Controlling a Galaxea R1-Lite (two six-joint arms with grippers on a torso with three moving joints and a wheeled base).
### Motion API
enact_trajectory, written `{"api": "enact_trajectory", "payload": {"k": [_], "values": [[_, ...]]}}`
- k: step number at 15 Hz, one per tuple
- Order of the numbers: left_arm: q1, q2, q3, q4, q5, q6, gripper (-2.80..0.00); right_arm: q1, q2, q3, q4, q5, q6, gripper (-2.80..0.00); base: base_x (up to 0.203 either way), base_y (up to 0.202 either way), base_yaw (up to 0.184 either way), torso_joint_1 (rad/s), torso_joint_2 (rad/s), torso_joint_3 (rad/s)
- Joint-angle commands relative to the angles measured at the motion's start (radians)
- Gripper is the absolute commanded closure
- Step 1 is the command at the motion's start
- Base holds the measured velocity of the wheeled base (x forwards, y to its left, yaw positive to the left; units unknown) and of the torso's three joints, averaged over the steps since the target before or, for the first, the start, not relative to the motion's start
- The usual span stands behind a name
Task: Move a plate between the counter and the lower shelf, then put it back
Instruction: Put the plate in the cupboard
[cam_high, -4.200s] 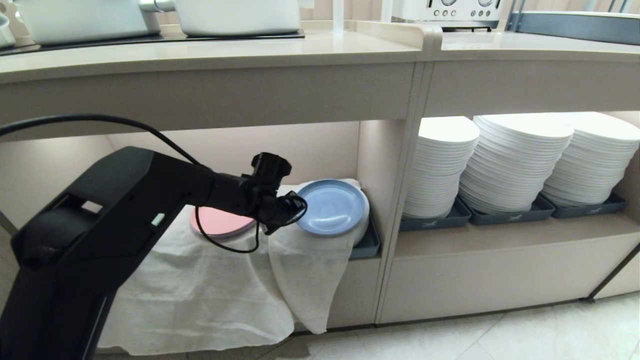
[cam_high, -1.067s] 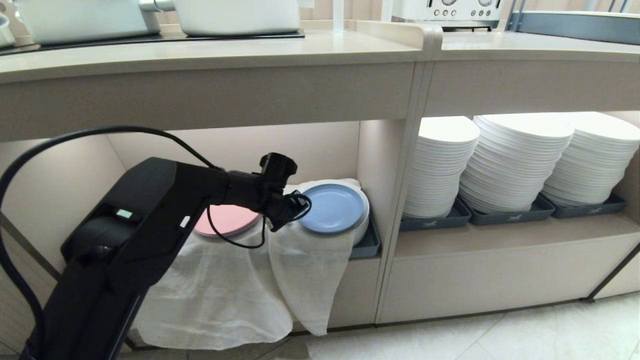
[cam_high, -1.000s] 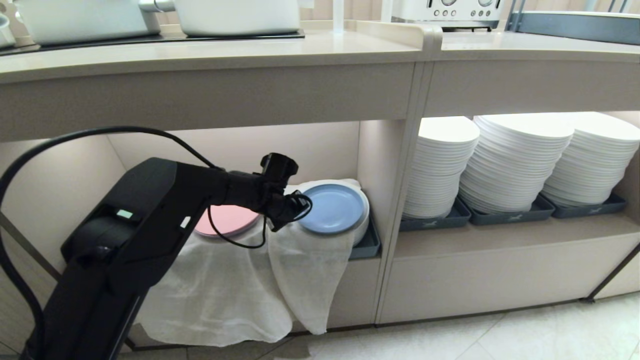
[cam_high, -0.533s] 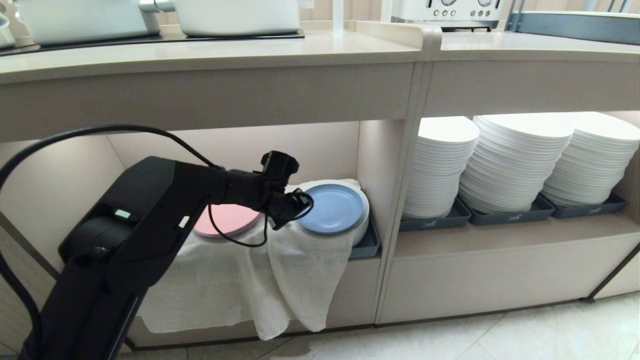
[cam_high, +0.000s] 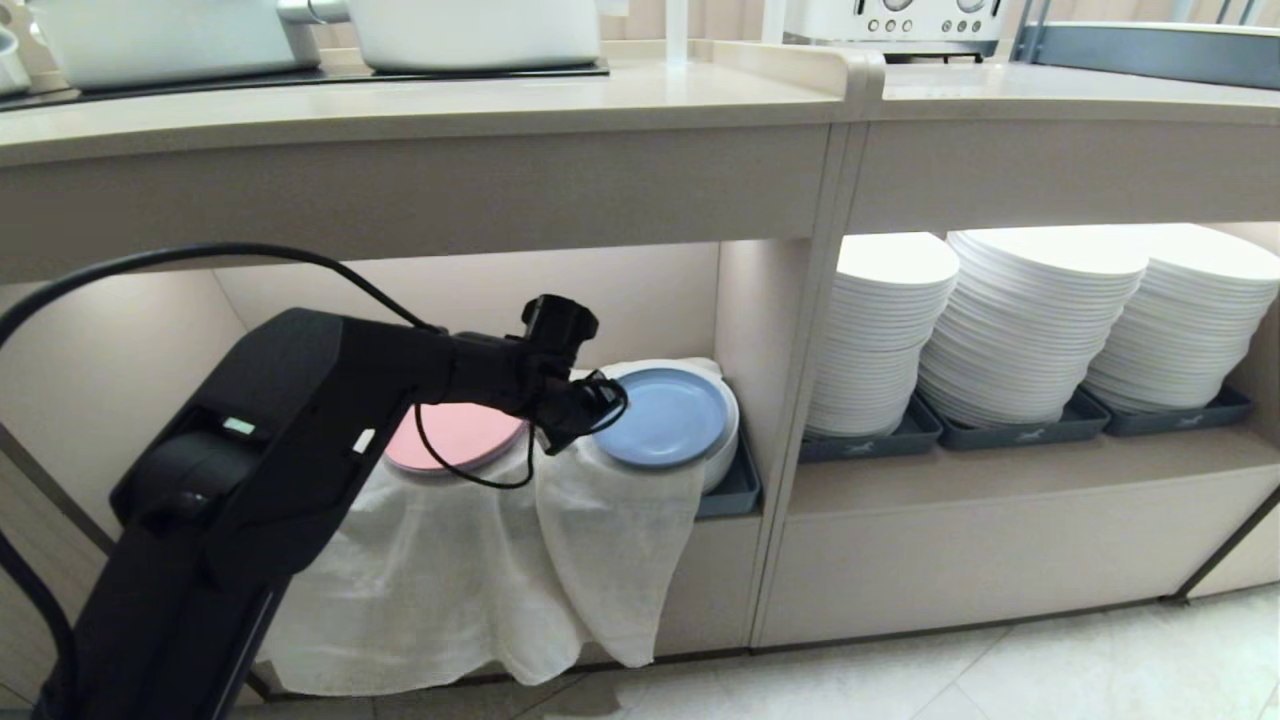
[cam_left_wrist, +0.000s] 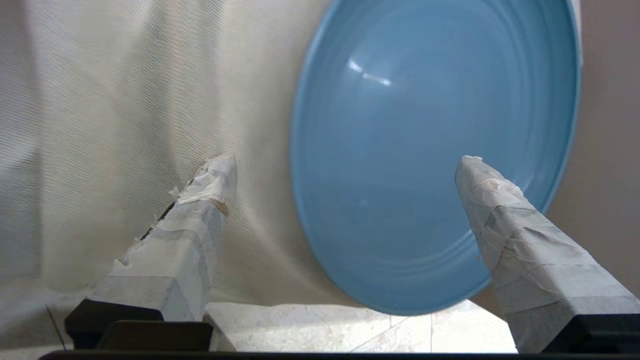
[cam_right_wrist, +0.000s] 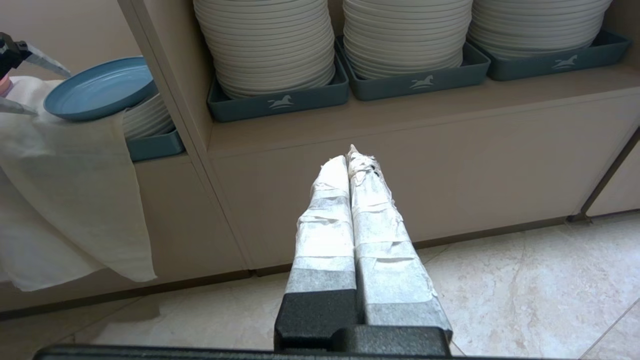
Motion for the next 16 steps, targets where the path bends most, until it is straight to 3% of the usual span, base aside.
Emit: {"api": "enact_trajectory", "payload": {"k": [1,10,16], "values": [[0.0,-0.009,-0.003,-0.002,-0.002,-0.005,-2.8,0.001,0.0,0.0,0.0,0.0,0.001,0.0,0.0,0.0,0.0,0.0,0.0,0.0],[0.0,-0.039,0.015,0.074,-0.002,-0.008,-2.8,0.0,0.0,0.0,0.0,0.0,0.001,0.0,0.0,0.0,0.0,0.0,0.0,0.0],[-0.001,-0.088,0.113,0.083,0.005,-0.008,-2.8,0.0,0.0,0.0,0.0,0.0,0.001,0.0,0.0,0.0,0.0,0.0,0.0,0.0]]}}
